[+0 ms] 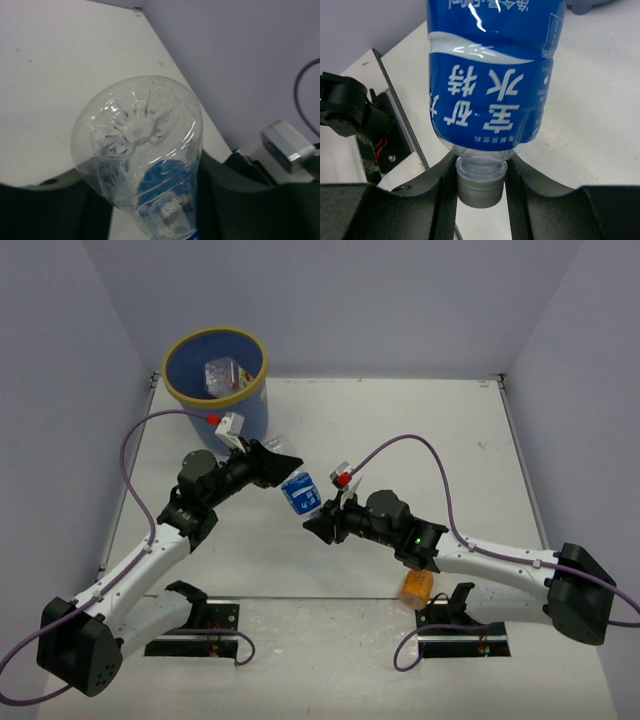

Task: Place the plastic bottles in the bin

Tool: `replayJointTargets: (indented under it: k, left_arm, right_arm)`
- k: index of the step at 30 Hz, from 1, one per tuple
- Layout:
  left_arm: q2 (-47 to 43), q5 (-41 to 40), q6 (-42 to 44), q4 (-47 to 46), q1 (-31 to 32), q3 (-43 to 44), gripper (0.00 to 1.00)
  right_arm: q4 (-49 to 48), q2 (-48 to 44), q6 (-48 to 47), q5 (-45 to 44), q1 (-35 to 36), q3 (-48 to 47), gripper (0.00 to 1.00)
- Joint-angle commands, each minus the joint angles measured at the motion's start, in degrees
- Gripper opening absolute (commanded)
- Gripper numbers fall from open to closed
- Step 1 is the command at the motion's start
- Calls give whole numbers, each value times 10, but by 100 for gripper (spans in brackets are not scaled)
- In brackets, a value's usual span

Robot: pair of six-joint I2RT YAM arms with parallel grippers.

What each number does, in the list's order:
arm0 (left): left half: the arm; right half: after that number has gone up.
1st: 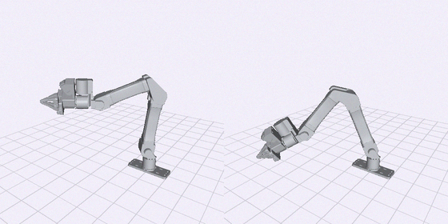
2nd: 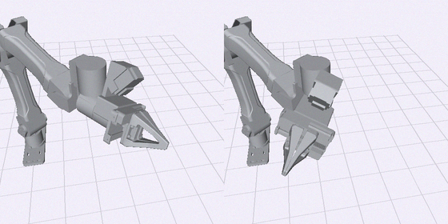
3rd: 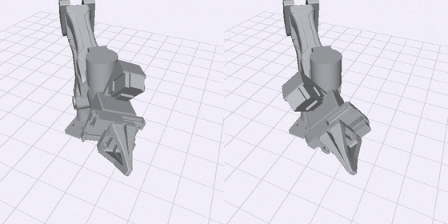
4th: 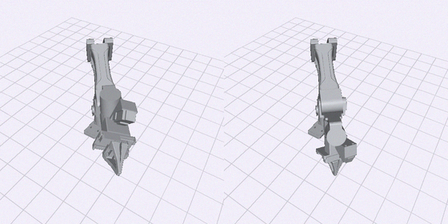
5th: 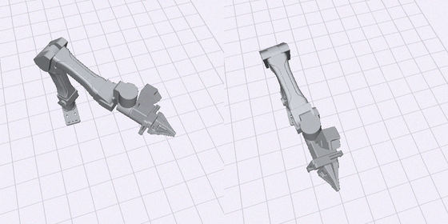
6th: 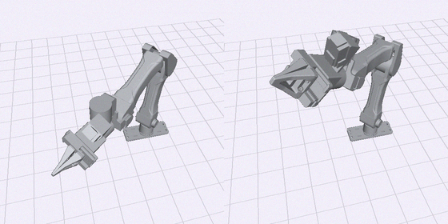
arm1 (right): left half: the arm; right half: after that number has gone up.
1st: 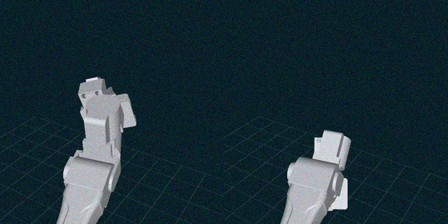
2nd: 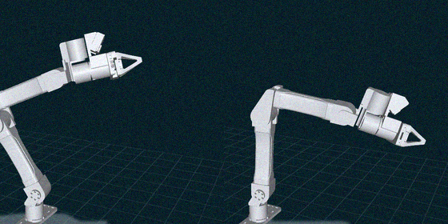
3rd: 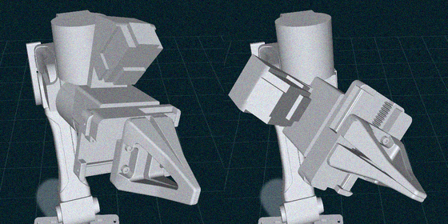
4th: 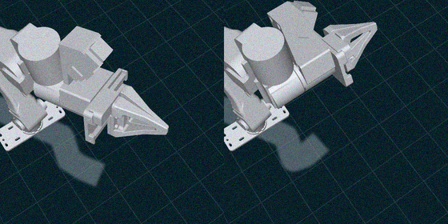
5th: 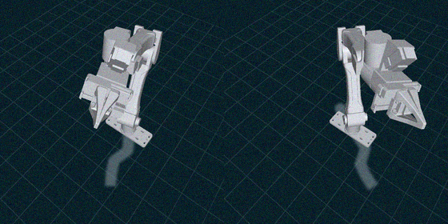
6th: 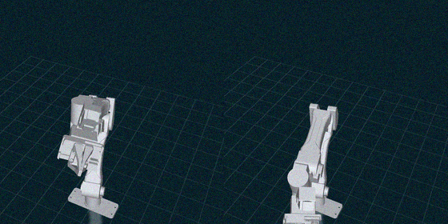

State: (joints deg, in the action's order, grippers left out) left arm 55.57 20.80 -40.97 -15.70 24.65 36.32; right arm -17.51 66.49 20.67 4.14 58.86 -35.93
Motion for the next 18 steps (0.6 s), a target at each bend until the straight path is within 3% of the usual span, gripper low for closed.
replayJointTargets:
  k: [1,3,5,7,12,18]
  left_arm:
    - [1,-32,38,-5,4,19,26]
    - [-1,-32,42,-6,5,24,15]
    - [-5,-43,53,3,5,42,11]
    - [-3,-70,73,28,5,75,10]
    - [38,-242,122,97,3,209,4]
    - [115,-394,248,51,-12,364,7]
  right_arm:
    - [-27,-33,-6,-8,4,-8,19]
    - [0,-32,4,-40,4,-15,71]
    - [40,-31,22,-76,4,-24,96]
    - [75,-35,42,-122,3,-31,99]
    - [138,-44,80,-233,-4,-31,99]
    - [173,-76,119,-224,-63,-7,99]
